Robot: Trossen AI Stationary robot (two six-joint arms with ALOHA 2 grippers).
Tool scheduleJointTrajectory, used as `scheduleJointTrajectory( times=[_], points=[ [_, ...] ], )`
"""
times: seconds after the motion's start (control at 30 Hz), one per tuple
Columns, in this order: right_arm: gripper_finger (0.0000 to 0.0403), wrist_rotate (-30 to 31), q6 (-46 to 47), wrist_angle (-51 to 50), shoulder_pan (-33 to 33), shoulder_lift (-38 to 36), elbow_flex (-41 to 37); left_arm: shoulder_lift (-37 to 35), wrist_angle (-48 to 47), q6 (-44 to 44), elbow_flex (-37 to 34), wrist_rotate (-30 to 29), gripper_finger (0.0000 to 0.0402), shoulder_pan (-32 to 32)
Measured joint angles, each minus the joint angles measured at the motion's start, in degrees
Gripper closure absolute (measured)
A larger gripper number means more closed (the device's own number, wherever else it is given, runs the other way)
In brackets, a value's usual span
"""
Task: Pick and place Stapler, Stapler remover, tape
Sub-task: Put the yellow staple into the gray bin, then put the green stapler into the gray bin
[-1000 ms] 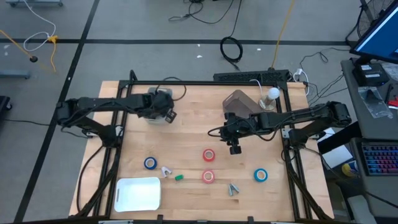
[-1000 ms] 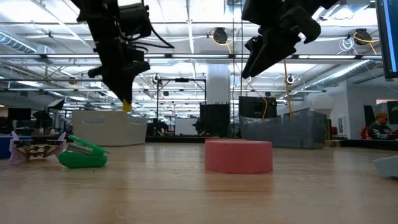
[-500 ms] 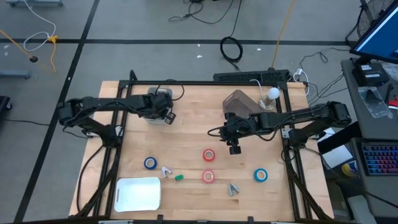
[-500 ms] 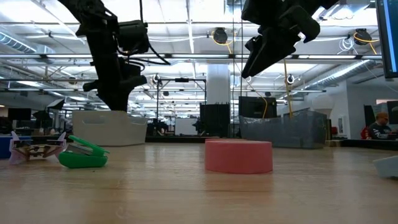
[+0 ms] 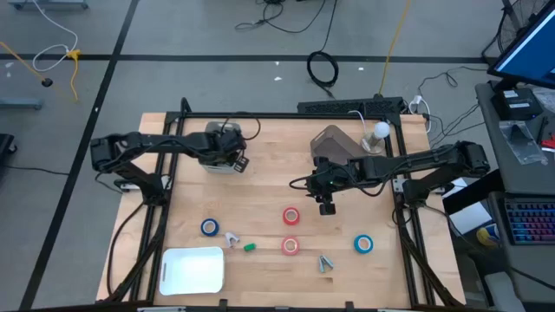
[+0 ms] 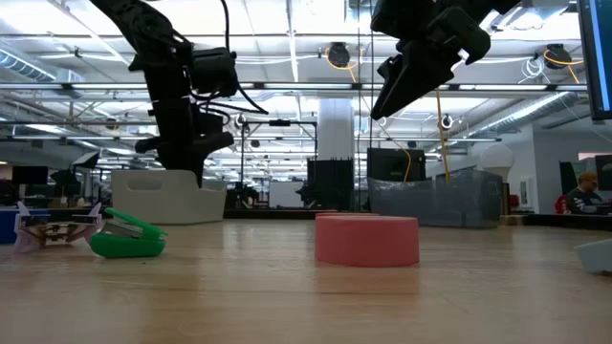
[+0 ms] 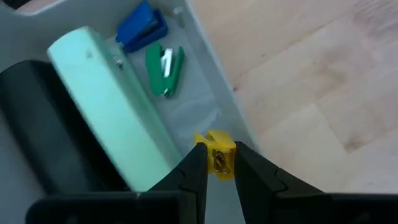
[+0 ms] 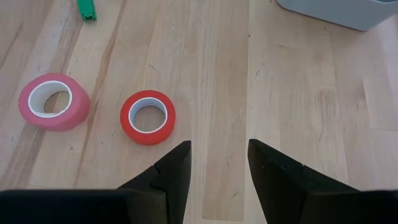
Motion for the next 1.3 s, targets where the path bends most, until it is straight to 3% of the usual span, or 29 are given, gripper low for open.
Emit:
scheduleJointTrajectory(
  times=[0.63, 1.0, 1.3],
  points=[
    [0.0252, 0.0, -0.2, 0.2, 0.0, 0.0, 0.0, 0.5, 2.1, 1.5, 0.0, -0.1, 0.0332, 1.3],
    [0.0252, 0.0, -0.2, 0.2, 0.0, 0.0, 0.0, 0.5, 2.0, 1.3, 0.0, -0.1, 0.0276, 1.3],
    [0.0252, 0.0, -0.2, 0.2, 0.0, 0.0, 0.0, -2.8, 1.9, 1.5, 1.1, 3.4, 0.0273, 2.0]
  ],
)
